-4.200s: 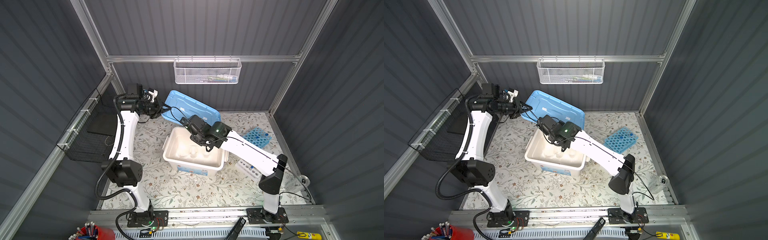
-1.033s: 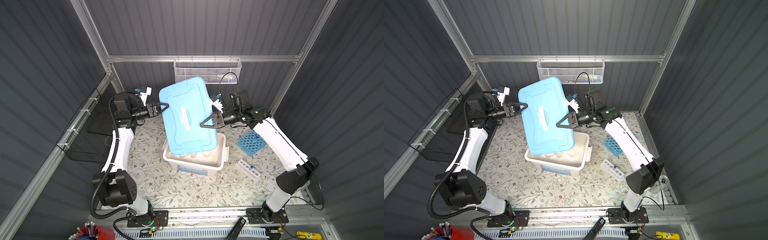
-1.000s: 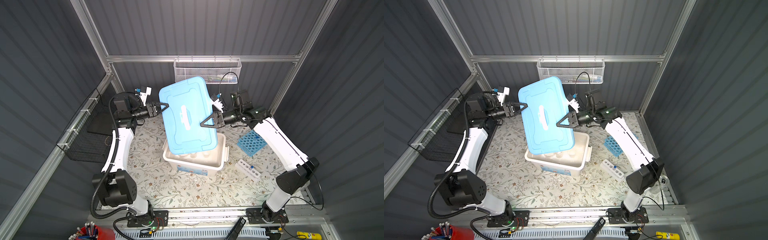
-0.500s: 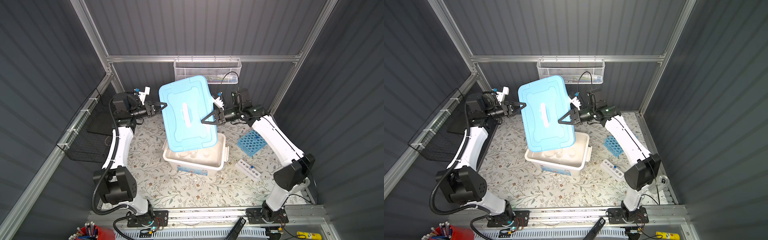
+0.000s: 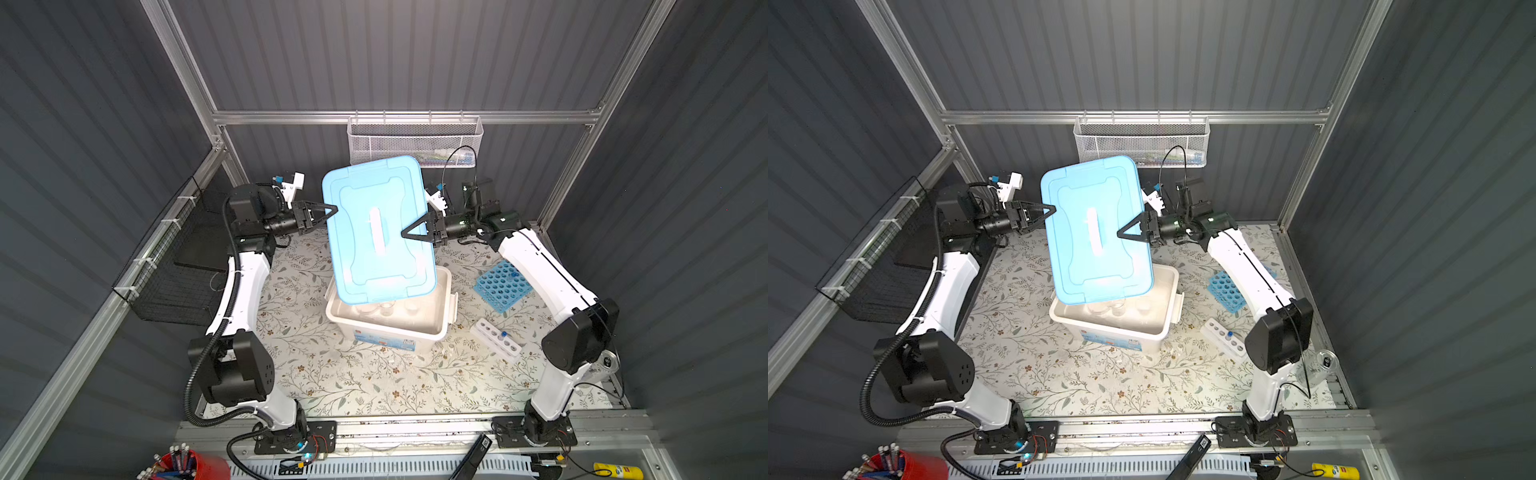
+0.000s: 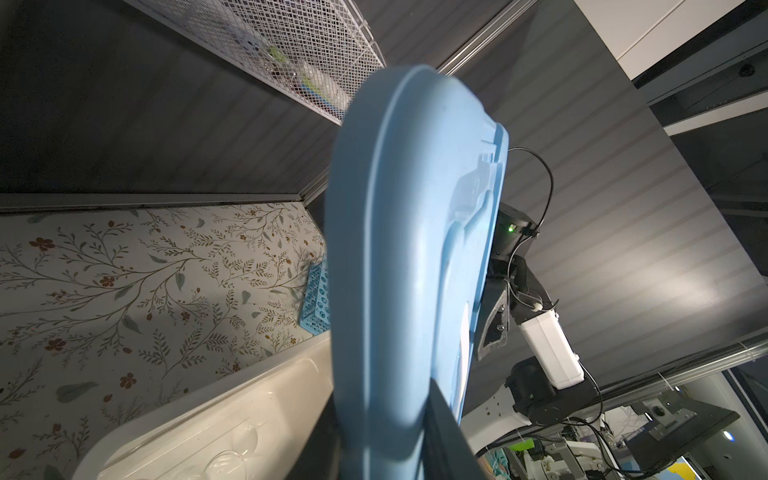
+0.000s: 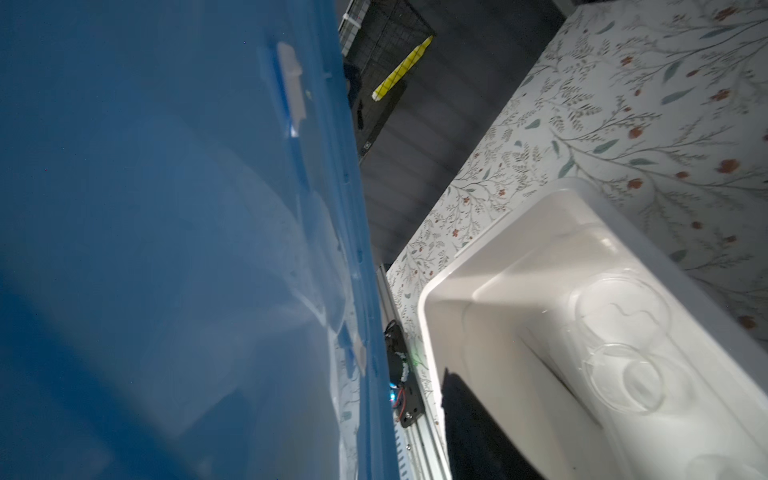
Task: Organize the chemistry lab equipment
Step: 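Grasp the lid's other edge with the right gripper while the left holds it, then tilt the light-blue lid down over the bin with both grippers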
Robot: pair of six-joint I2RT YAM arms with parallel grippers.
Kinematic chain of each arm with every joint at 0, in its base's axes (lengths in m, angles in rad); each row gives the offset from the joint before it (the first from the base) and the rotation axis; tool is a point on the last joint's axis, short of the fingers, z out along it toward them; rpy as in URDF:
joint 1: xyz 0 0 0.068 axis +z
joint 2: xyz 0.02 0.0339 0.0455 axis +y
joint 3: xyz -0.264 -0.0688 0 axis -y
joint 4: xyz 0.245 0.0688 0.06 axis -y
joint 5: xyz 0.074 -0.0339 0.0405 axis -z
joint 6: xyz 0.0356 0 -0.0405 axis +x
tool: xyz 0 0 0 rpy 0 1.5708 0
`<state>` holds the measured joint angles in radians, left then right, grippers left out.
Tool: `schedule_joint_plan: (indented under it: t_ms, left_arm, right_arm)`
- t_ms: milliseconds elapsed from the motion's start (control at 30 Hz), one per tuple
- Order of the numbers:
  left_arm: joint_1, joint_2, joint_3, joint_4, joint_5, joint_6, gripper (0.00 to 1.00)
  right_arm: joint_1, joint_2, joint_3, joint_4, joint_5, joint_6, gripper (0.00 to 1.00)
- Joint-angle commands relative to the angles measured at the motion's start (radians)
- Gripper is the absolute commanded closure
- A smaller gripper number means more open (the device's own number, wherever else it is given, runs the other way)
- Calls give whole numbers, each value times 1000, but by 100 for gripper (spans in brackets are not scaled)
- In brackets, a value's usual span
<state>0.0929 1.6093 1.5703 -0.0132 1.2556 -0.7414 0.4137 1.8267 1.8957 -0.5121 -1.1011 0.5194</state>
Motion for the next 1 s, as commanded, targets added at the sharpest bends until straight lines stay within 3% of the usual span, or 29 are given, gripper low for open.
schedule_joint_plan:
  t_ms: [0, 233, 400, 533, 733, 900, 967]
  left_arm:
    - [-1, 15, 49, -3, -27, -72, 100]
    - [-1, -5, 51, 42, -55, -177, 100]
    - [-2, -18, 9, 44, -71, -185, 100]
    - [-7, -19, -27, -7, -66, -137, 100]
    - [-7, -24, -43, -99, -75, -42, 100]
    - [-8, -17, -41, 22, -97, -147, 100]
    - [-7, -20, -59, 106, -102, -215, 100]
  right_arm:
    - [-42, -24, -26, 35, 122, 39, 39]
    - [-73, -59, -133, 100, 230, 130, 37]
    - [-74, -81, -210, 238, 176, 188, 37]
    - [-72, -82, -234, 230, 182, 174, 37]
    - [-58, -69, -190, 126, 206, 122, 36]
    - [16, -20, 62, -301, 443, 112, 35]
    - [54, -27, 62, -304, 467, 186, 35]
